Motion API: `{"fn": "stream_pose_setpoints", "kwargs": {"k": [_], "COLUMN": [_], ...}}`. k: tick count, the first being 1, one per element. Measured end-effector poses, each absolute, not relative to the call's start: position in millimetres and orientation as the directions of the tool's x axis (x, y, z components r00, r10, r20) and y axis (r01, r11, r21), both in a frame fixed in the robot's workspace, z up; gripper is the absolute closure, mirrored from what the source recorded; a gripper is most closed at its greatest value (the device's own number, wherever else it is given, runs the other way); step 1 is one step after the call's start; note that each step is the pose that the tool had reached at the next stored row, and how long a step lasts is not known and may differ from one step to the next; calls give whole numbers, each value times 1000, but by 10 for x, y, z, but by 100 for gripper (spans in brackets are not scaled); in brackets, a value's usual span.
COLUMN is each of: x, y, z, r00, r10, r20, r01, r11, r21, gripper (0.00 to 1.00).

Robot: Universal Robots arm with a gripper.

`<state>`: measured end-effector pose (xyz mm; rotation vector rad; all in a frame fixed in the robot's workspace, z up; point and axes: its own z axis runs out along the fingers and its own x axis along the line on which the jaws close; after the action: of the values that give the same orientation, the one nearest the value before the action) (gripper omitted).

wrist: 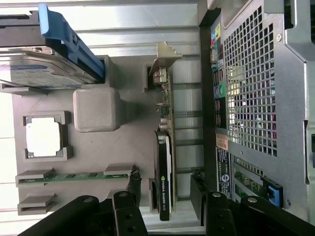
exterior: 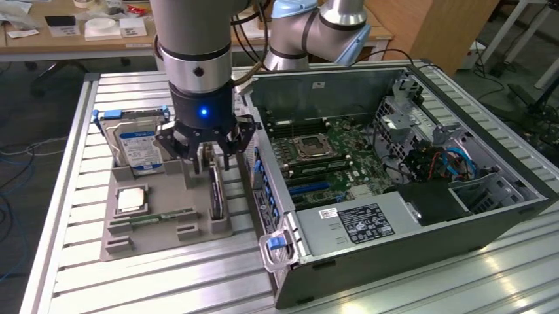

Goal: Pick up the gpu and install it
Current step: 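Pick up the gpu and move the gpu toward the slot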

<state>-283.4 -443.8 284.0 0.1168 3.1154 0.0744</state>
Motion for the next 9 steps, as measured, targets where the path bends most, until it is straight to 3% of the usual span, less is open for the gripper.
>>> {"fn": "stream_pose_setpoints", "kwargs": {"k": [9], "x": [-2834], "y": [-4438], "z": [2790], "r00": [-997], "r10": [75], "r20": [-21], "r01": [74], "r11": [996], "r21": [48], "gripper": [47]}}
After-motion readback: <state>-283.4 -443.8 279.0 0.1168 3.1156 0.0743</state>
